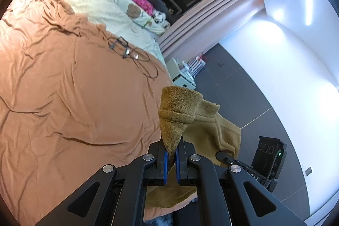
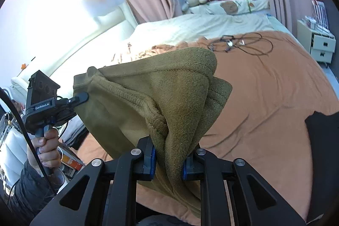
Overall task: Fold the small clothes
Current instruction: 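Lift the folded bundle off the blanket with both tools and hold it up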
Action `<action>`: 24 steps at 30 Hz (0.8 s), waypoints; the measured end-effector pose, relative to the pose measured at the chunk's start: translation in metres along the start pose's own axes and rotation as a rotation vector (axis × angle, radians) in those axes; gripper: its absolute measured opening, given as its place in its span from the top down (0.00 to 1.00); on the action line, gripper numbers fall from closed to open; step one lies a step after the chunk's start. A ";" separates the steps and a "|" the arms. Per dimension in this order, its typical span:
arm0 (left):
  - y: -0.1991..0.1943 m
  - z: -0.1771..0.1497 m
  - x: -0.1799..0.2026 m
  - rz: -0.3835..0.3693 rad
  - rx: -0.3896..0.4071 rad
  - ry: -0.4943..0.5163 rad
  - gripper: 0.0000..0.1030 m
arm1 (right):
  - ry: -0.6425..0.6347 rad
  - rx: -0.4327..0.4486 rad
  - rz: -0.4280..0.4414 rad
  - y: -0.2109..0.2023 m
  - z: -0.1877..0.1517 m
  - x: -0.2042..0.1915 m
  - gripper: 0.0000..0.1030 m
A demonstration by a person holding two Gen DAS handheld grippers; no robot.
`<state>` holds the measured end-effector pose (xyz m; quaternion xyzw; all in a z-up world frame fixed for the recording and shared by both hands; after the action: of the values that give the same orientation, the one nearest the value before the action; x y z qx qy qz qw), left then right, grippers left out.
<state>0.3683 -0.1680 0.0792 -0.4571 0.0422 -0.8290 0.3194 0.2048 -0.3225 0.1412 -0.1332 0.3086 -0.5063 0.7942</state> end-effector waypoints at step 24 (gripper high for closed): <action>-0.189 0.015 0.046 0.098 0.247 0.045 0.95 | -0.162 0.094 0.192 -0.037 -0.011 -0.069 0.86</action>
<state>0.2697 -0.0405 0.1897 -0.3931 -0.0307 -0.8212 0.4125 0.1508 -0.2770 0.1763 -0.1062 0.2306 -0.4292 0.8668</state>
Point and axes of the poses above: each gripper's, at about its wrist camera, not at the fingertips, and y roughly the way its jaws point, x to its right, z to its top, the point moved 5 cm from there along y, roughly the way its jaws point, and after that the axes turned 1 degree about x, right-handed, at the moved point
